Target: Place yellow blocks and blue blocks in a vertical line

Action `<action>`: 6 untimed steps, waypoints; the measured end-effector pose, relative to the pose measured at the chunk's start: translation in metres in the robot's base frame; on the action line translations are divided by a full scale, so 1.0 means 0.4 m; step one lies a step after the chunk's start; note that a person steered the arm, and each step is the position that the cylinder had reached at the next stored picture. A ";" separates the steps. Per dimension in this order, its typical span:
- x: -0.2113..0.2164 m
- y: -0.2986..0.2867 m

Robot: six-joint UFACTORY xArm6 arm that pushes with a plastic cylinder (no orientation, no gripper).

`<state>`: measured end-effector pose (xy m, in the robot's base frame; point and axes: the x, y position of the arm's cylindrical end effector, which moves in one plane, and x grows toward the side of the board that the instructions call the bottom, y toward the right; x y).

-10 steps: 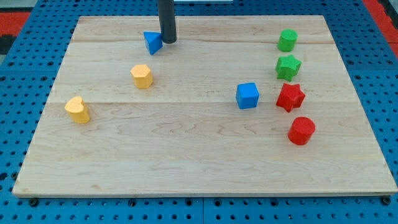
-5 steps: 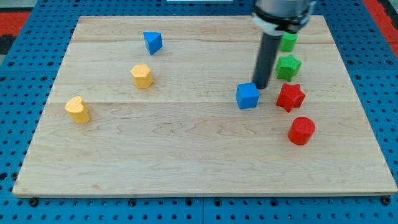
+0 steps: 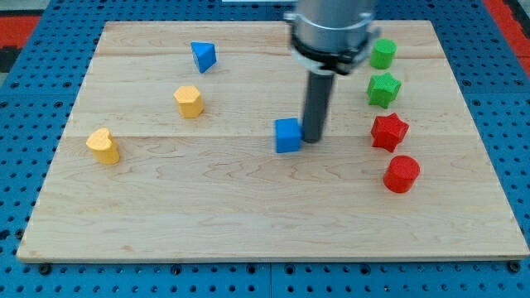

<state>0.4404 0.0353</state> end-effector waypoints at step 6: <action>-0.078 -0.426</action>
<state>0.4092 -0.1350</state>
